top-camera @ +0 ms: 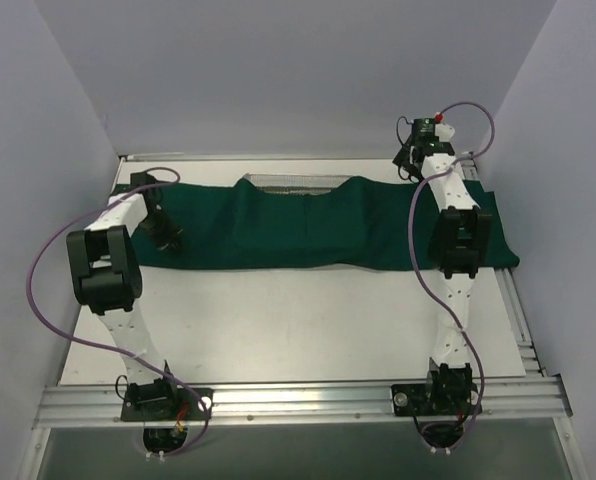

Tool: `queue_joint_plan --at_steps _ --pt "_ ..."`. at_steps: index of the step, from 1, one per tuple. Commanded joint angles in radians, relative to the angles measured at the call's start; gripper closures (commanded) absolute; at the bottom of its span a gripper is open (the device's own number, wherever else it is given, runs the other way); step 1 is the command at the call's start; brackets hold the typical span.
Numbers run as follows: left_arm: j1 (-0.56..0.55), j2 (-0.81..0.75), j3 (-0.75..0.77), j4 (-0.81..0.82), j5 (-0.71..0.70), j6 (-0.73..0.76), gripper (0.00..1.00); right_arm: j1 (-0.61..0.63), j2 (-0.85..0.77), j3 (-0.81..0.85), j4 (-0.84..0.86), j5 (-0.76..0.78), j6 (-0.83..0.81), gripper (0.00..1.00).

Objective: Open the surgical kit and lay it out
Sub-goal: Open the surgical kit at the center of the board.

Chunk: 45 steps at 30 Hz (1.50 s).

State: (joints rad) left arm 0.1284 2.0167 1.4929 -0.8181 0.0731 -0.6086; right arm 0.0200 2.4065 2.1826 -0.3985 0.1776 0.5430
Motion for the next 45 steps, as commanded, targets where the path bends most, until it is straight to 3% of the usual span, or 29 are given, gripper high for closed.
queue_joint_plan --at_steps 1,13,18,21,24,28,31,39,45 --pt "-0.01 -0.058 0.041 0.034 -0.029 0.046 0.93 0.012 0.066 0.103 -0.065 0.016 0.067 0.37" --pt "-0.026 -0.021 0.098 0.023 -0.024 0.078 0.92 0.063 0.224 0.238 -0.057 0.085 0.081 0.35" --pt "-0.029 -0.032 0.092 0.022 -0.033 0.093 0.92 0.07 0.29 0.285 -0.077 0.08 0.081 0.39" --pt "-0.027 -0.038 0.086 0.019 -0.041 0.104 0.91 0.077 0.295 0.284 -0.077 0.077 0.084 0.48" --pt "-0.026 -0.038 0.084 0.007 -0.042 0.112 0.91 0.075 0.284 0.264 -0.06 0.05 0.083 0.64" --pt "-0.026 -0.044 0.084 0.002 -0.045 0.121 0.91 0.078 0.263 0.261 -0.056 0.065 0.077 0.94" --pt "-0.026 -0.046 0.101 -0.009 -0.052 0.125 0.91 0.074 0.243 0.261 -0.03 0.054 0.067 1.0" --pt "-0.024 -0.061 0.165 -0.076 -0.049 0.107 0.87 0.064 0.136 0.287 -0.034 0.02 0.061 1.0" --pt "-0.018 -0.049 0.208 -0.095 0.034 0.038 0.81 0.07 -0.095 0.07 -0.033 0.011 0.075 1.0"
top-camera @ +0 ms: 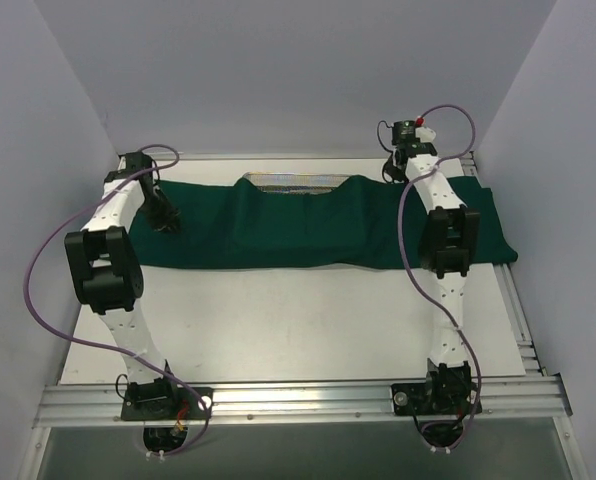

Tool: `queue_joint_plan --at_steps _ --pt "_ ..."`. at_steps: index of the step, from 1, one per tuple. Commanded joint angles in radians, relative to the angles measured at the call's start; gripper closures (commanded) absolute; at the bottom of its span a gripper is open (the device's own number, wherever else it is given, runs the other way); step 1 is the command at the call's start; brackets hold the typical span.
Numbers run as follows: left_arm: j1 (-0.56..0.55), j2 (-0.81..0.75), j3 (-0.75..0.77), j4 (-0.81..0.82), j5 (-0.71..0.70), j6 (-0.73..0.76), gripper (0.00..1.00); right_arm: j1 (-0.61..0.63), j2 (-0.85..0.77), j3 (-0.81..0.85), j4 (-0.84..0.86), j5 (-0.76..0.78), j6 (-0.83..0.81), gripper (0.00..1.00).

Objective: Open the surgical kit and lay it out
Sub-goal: Open the surgical kit at the center of the board.

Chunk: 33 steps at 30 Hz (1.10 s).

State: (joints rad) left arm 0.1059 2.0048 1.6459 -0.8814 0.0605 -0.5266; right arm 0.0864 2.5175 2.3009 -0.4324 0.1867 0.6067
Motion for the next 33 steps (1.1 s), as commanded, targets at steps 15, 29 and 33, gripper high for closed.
queue_joint_plan --at_steps 15,29,33 --pt "0.005 0.006 0.157 -0.082 0.136 -0.076 0.73 -0.001 -0.074 0.04 -0.085 -0.23 0.117 0.33" --pt "0.003 0.037 0.118 -0.05 0.148 -0.061 0.73 0.033 -0.023 0.031 -0.166 -0.231 0.251 0.33" --pt "0.005 0.049 0.13 -0.054 0.148 -0.056 0.73 0.035 0.012 0.052 -0.166 -0.242 0.284 0.35"
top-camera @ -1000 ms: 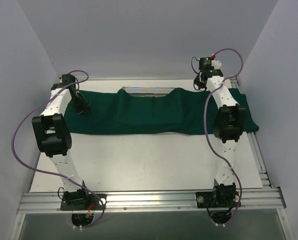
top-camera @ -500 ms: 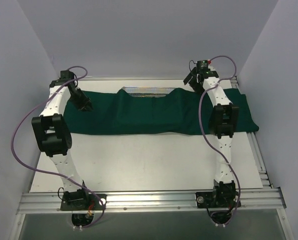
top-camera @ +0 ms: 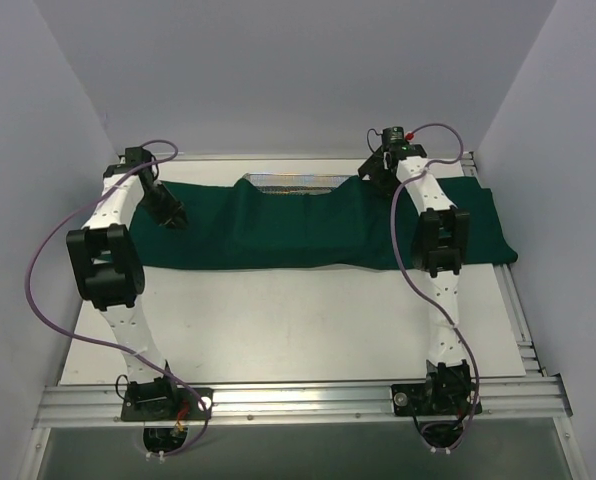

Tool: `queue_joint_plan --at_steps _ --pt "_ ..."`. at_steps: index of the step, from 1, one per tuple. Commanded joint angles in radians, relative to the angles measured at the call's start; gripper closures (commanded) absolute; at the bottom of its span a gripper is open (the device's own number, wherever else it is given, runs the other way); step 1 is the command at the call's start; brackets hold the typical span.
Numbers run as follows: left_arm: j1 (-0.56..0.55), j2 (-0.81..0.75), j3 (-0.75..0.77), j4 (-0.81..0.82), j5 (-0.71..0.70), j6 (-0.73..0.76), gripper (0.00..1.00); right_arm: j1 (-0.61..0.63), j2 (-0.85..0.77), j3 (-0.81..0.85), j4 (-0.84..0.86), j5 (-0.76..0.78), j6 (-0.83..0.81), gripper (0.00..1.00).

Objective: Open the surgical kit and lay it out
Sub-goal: Open the surgical kit at the center of the board.

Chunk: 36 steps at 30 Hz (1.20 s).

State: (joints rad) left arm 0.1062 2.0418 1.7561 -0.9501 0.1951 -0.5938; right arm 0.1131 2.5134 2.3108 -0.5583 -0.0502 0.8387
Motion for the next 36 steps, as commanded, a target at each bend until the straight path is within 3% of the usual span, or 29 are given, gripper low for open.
queue_joint_plan --at_steps 1,12,20,22,23,26,27,30,36 --pt "0.004 0.014 0.022 0.014 0.013 0.012 0.73 0.007 0.021 0.042 -0.034 -0.004 0.057 0.35" --pt "0.004 0.029 0.037 0.008 0.017 0.014 0.73 -0.004 0.061 0.036 0.069 0.012 0.088 0.29" --pt "0.004 0.038 0.031 0.004 0.01 0.015 0.73 -0.007 0.093 0.048 0.081 0.0 0.109 0.34" --pt "0.004 0.04 0.031 0.002 0.012 0.014 0.73 -0.006 0.078 0.041 0.086 0.0 0.103 0.43" --pt "0.003 0.04 0.029 0.004 0.012 0.015 0.73 -0.004 0.07 0.02 0.092 -0.002 0.096 0.56" --pt "0.003 0.038 0.026 0.008 0.012 0.015 0.74 -0.007 0.022 -0.019 0.135 -0.004 0.088 0.72" --pt "0.003 0.038 0.023 0.01 0.012 0.017 0.74 -0.007 0.015 -0.025 0.149 -0.007 0.083 0.86" --pt "0.003 0.038 0.016 0.014 0.015 0.015 0.74 -0.01 -0.005 -0.011 0.135 -0.02 0.069 1.0" --pt "0.003 0.023 -0.009 0.028 0.021 0.012 0.74 -0.01 -0.09 -0.017 0.132 0.003 0.036 0.99"
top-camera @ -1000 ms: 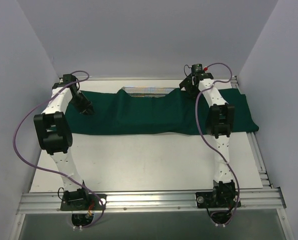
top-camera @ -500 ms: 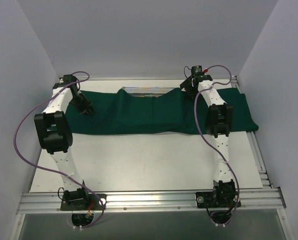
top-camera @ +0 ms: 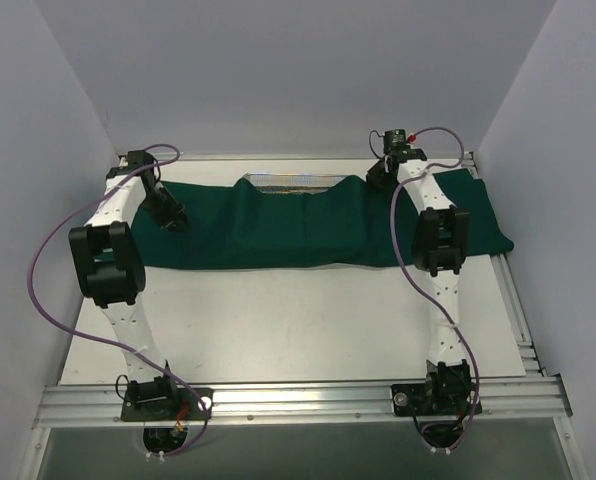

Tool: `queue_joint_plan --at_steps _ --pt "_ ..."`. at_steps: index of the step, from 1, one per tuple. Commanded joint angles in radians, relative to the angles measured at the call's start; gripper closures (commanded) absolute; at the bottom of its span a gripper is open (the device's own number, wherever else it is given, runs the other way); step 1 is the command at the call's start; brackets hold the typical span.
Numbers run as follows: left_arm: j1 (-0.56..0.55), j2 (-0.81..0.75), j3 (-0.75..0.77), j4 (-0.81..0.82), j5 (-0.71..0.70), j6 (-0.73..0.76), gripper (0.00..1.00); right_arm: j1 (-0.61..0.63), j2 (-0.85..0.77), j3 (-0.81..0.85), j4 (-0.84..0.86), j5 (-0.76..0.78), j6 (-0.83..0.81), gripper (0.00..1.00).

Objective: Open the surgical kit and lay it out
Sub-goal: Open the surgical kit at the center of the board.

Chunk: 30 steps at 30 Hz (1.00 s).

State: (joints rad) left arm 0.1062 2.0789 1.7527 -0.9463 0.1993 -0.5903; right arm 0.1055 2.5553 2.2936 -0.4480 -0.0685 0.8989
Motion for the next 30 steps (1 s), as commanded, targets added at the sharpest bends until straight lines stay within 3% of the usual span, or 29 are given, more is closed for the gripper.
queue_joint_plan --at_steps 1,7,11,21,25,30 --pt "0.003 -0.016 -0.007 0.024 0.017 0.009 0.74 -0.004 -0.147 0.0 0.019 0.022 -0.029 0.98" --pt "0.003 -0.036 -0.019 0.026 0.012 0.014 0.74 -0.015 -0.196 -0.039 0.031 0.012 -0.066 0.86" --pt "0.003 -0.045 -0.021 0.024 0.012 0.015 0.74 -0.018 -0.207 -0.062 0.04 0.006 -0.069 1.0" --pt "0.003 -0.046 -0.019 0.017 0.022 0.017 0.74 -0.02 -0.236 -0.094 -0.006 0.032 -0.077 1.0" --pt "0.003 -0.054 -0.024 0.041 0.054 0.012 0.65 -0.017 -0.338 -0.184 -0.046 -0.002 -0.124 1.0" --pt "0.001 -0.042 -0.019 0.089 0.129 -0.041 0.6 0.008 -0.498 -0.432 -0.032 -0.083 -0.26 1.0"
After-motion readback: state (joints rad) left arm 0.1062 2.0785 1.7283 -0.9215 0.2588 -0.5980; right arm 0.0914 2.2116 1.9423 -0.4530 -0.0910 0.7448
